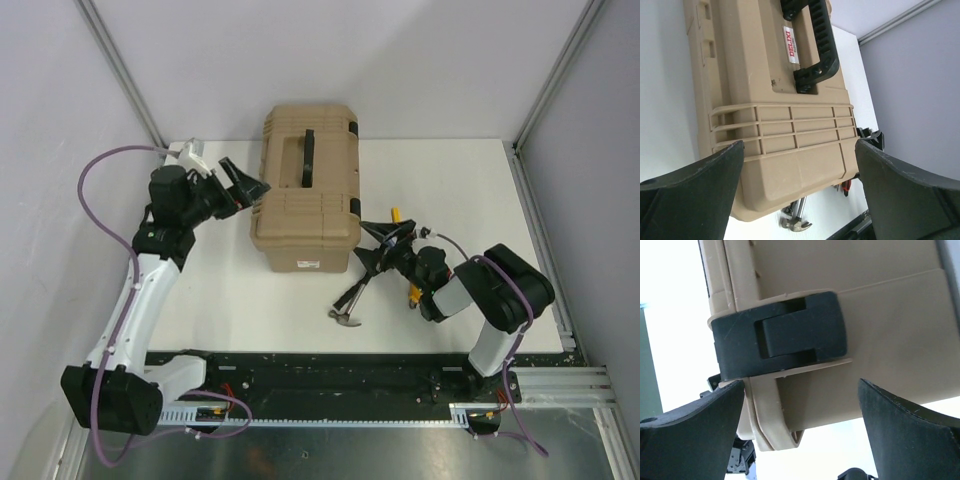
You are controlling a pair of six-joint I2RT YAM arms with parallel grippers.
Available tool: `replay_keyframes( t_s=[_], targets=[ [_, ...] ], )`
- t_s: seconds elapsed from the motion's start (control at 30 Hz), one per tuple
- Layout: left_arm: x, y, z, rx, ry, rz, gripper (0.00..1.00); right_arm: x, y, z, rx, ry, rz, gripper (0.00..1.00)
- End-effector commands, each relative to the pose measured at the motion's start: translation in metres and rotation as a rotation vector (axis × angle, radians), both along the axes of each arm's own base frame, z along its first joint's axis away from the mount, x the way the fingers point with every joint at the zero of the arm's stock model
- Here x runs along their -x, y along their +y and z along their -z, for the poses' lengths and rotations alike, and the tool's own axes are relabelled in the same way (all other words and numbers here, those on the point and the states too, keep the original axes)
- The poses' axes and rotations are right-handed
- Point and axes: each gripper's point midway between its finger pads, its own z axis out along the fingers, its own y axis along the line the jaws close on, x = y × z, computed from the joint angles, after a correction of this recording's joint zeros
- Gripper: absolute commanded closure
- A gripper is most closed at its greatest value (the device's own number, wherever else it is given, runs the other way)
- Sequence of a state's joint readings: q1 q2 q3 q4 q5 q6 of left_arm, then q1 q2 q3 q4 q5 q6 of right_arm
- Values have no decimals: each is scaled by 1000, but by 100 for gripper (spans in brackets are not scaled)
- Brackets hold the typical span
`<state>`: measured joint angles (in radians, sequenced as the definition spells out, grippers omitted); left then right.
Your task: Pack the tool kit
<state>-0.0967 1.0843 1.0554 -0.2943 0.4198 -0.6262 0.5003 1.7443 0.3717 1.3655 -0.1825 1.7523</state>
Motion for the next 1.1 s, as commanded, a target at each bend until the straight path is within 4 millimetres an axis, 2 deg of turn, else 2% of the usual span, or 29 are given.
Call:
replay_keyframes(
  t_s=[0.0, 0.17, 0.27, 0.47, 0.6, 0.7, 0.87, 0.97, 1.07],
  targets=[
    [-12, -13, -16, -47, -66, 23, 4, -10, -20, -39, -109, -146, 101, 1],
    [-15, -32, -16, -68, -66, 53, 4, -17, -27, -38, -100, -152, 132, 1],
    [-17, -39, -11, -83, -58, 60, 5, -24, -23, -41, -103, -168, 125, 1],
    [-18, -48, -12, -155, -103, 68, 2, -30, -16, -54, -137, -193, 114, 1],
    [-18, -58, -1, -192, -98, 99, 2, -34, -11, -65, -189, -189, 109, 1],
    [-19, -60, 9, -201, -75, 101, 3, -35, -6, -73, -242, -172, 97, 1],
    [-21, -59, 15, -213, -64, 89, 3, -31, 0, -80, -295, -151, 80, 2],
    [-21, -62, 21, -218, -51, 96, 3, -30, 2, -83, -307, -148, 85, 4],
    [-17, -65, 31, -233, -38, 107, 4, -29, 0, -86, -315, -152, 86, 14]
  ],
)
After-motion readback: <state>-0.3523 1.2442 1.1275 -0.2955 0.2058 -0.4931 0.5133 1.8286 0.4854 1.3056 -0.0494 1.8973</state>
